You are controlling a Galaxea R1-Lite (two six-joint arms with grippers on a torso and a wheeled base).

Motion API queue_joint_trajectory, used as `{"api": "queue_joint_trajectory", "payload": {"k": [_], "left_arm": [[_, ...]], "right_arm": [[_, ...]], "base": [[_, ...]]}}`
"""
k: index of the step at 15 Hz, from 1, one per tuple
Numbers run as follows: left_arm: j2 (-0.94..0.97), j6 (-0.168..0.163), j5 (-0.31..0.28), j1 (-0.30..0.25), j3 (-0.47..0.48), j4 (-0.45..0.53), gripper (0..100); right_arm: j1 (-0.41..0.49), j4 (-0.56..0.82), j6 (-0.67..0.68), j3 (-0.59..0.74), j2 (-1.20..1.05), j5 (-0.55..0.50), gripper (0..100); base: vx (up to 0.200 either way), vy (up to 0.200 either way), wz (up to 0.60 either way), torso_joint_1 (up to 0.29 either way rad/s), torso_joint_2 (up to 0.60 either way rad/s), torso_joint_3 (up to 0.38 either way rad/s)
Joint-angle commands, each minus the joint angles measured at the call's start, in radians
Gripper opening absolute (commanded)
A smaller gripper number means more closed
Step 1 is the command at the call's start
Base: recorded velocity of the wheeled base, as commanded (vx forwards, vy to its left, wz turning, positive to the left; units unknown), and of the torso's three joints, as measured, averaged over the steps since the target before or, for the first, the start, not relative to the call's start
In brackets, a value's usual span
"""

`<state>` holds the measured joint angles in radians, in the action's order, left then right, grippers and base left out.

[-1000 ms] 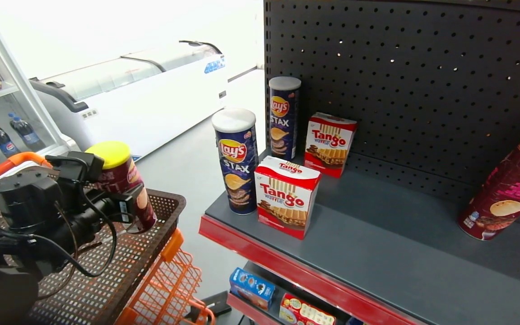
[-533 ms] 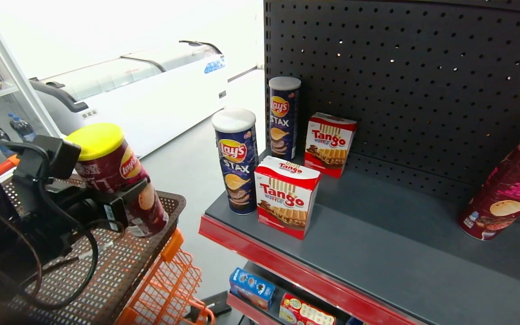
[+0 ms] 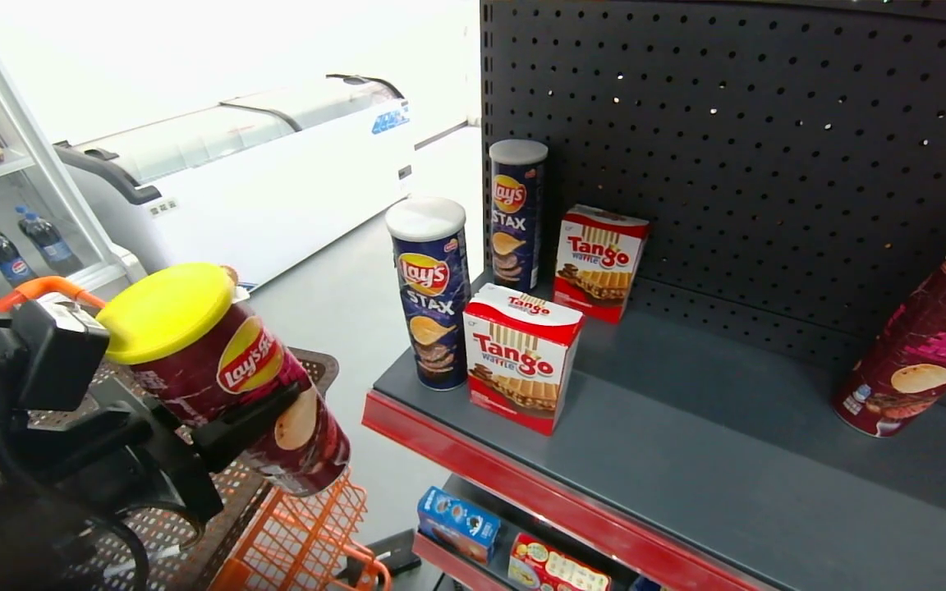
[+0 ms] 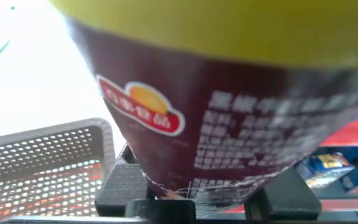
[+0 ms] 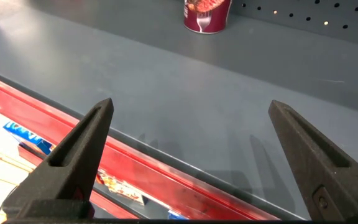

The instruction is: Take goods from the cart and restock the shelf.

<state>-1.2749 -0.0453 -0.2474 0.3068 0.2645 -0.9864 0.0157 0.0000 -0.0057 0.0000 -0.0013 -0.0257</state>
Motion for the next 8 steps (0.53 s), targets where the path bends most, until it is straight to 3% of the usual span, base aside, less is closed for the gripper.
{"api": "queue_joint_trajectory", "payload": {"k": [1,4,8], "left_arm": [[0.006,-0.001,-0.004,0.034,-0.001,-0.003,0],[-0.014,-0.004,-0.067,0.048,0.001,-0.002,0],[-0.017,-0.004,-0.112,0.110,0.019,0.002,0]], "right_arm": [[0.000,0.000,0.000,0.000,0.001,0.001,100],[0.000,0.000,0.000,0.000,0.001,0.000,100],[0.000,0.000,-0.002,0.000,0.001,0.001,100]], "base": [[0.000,0.000,0.00,0.000,0.00,0.000],[0.000,0.000,0.00,0.000,0.00,0.000],[0.000,0.000,0.00,0.000,0.00,0.000]]}}
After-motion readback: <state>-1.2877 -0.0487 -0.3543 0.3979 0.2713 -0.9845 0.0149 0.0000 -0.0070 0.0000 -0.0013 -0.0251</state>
